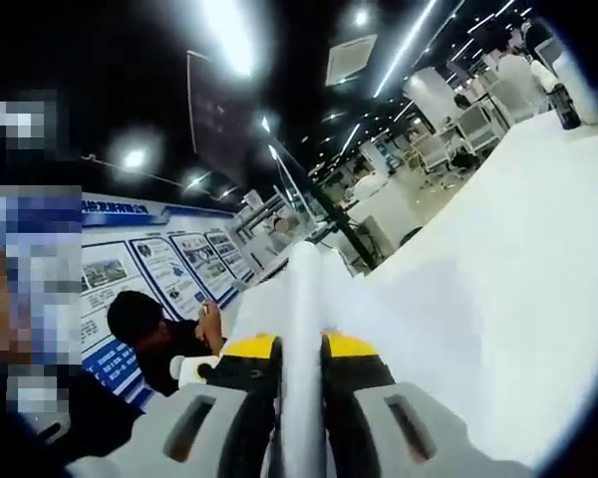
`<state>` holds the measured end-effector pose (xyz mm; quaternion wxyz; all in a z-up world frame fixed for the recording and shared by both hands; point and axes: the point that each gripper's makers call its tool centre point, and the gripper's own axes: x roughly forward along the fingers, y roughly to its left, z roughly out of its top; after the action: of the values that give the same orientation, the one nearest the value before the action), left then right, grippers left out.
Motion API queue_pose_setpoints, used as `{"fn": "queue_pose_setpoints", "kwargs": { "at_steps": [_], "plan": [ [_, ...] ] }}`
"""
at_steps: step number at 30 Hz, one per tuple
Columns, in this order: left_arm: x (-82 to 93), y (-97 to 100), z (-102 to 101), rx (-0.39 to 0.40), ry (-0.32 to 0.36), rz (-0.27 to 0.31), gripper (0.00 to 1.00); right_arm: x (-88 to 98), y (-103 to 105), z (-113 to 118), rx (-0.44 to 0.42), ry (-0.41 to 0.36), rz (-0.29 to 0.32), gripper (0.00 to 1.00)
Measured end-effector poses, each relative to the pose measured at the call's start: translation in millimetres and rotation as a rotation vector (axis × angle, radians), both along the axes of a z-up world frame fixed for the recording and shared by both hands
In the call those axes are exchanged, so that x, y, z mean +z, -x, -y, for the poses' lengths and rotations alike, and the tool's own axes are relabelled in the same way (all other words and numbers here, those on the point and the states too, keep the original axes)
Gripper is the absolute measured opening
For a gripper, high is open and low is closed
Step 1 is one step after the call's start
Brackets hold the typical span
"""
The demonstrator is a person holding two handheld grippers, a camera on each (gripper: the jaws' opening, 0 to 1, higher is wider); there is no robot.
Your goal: Organize the stack of printing papers by aligning and flattening the scattered papers on the table
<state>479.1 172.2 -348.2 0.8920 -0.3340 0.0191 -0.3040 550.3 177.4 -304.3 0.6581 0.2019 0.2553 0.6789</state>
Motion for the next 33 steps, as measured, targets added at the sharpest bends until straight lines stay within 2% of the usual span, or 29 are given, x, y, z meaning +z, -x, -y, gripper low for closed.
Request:
{"fn": "queue_pose_setpoints", "kwargs": {
  "at_steps": [4, 5, 10, 12, 17, 20, 22, 23, 26, 27, 30, 32, 33],
  "plan": [
    [1.7, 1.6, 1.6, -0.001, -0.019, 0.018, 0.06, 7.0, -3.8, 7.9, -0.033, -0.008, 0.04, 0.25],
    [4.2, 3.5, 4.4, -0.009, -0.04, 0.041, 0.06, 13.8, -7.4, 16.3, -0.052, -0.016, 0.067, 0.26],
    [11.6, 9.7, 11.9, -0.053, -0.075, 0.093, 0.05, 35.0, -19.7, 46.9, -0.125, -0.054, 0.122, 0.34],
    [17.4, 13.5, 16.8, -0.088, -0.091, 0.125, 0.05, 40.5, -20.8, 60.7, -0.134, -0.063, 0.129, 0.41],
    [46.1, 22.4, 27.0, -0.164, -0.205, 0.256, 0.06, 46.8, -21.0, 91.5, -0.15, -0.081, 0.156, 0.64],
    [67.7, 22.8, 33.7, -0.216, -0.248, 0.307, 0.06, 51.8, -8.4, 104.3, -0.102, -0.106, 0.165, 0.67],
    [80.1, 21.1, 38.7, -0.251, -0.283, 0.332, 0.06, 58.5, 6.2, 112.4, -0.048, -0.131, 0.188, 0.66],
    [85.9, 18.1, 40.4, -0.256, -0.297, 0.338, 0.06, 61.4, 10.3, 114.5, -0.036, -0.14, 0.207, 0.6],
    [101.9, 5.9, 45.4, -0.267, -0.328, 0.35, 0.06, 73.8, 27.0, 124.4, 0.002, -0.157, 0.31, 0.35],
    [106.0, 2.3, 47.9, -0.273, -0.353, 0.36, 0.06, 76.7, 29.6, 127.5, 0.001, -0.152, 0.347, 0.3],
    [121.3, -12.4, 48.6, -0.238, -0.386, 0.368, 0.06, 83.0, 18.5, 140.3, -0.087, -0.109, 0.458, 0.15],
    [130.3, -22.6, 48.4, -0.204, -0.407, 0.374, 0.06, 88.1, 20.0, 148.5, -0.107, -0.106, 0.452, 0.08],
    [138.3, -33.1, 48.0, -0.159, -0.427, 0.381, 0.06, 91.9, 18.4, 152.8, -0.131, -0.111, 0.457, 0.05]
  ]
}}
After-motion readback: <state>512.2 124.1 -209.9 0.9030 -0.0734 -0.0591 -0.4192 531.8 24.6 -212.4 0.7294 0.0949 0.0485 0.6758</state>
